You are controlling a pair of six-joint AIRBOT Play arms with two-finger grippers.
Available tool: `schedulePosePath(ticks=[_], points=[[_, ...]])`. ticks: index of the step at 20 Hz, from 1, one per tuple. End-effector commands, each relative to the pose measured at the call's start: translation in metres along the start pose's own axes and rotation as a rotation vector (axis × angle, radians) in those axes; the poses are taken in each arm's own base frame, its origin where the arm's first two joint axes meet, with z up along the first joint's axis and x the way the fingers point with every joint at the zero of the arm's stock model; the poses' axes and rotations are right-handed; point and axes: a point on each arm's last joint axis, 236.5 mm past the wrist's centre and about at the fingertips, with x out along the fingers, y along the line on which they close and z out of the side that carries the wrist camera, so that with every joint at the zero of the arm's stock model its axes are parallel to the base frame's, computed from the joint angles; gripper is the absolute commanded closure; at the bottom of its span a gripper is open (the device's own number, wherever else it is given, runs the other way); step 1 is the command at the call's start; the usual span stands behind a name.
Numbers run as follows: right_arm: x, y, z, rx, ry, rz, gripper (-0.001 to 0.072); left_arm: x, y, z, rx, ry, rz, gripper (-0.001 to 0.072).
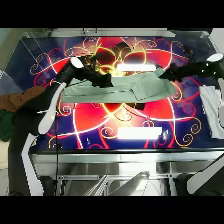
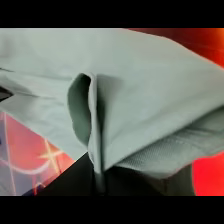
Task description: Fold the shirts.
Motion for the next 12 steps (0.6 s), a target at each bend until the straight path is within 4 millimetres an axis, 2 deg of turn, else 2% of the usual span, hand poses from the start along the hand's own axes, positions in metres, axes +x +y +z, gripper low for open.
schedulePosePath(ticks=[1,3,7,9,12], points=[[-0.018,0.038,0.002,-0.037,0.026,0.025,0.0691,0.040,-0.002,0.007,-0.003,-0.076,0.026,0.0706],[-0.029,0.052,0.004,-0.065,0.023,0.026,0.0691,0.048,-0.003,0.007,-0.021,-0.087,0.028,0.0706],[-0.040,0.072,0.000,-0.073,0.042,0.033,0.0691,0.047,-0.002,0.014,-0.044,-0.117,0.032,0.0706],[-0.039,0.079,-0.001,-0.071,0.046,0.037,0.0691,0.047,-0.002,0.015,-0.044,-0.120,0.032,0.0706],[-0.025,0.095,-0.007,-0.088,0.072,0.055,0.0691,0.050,-0.005,0.019,-0.037,-0.144,0.034,0.0705]])
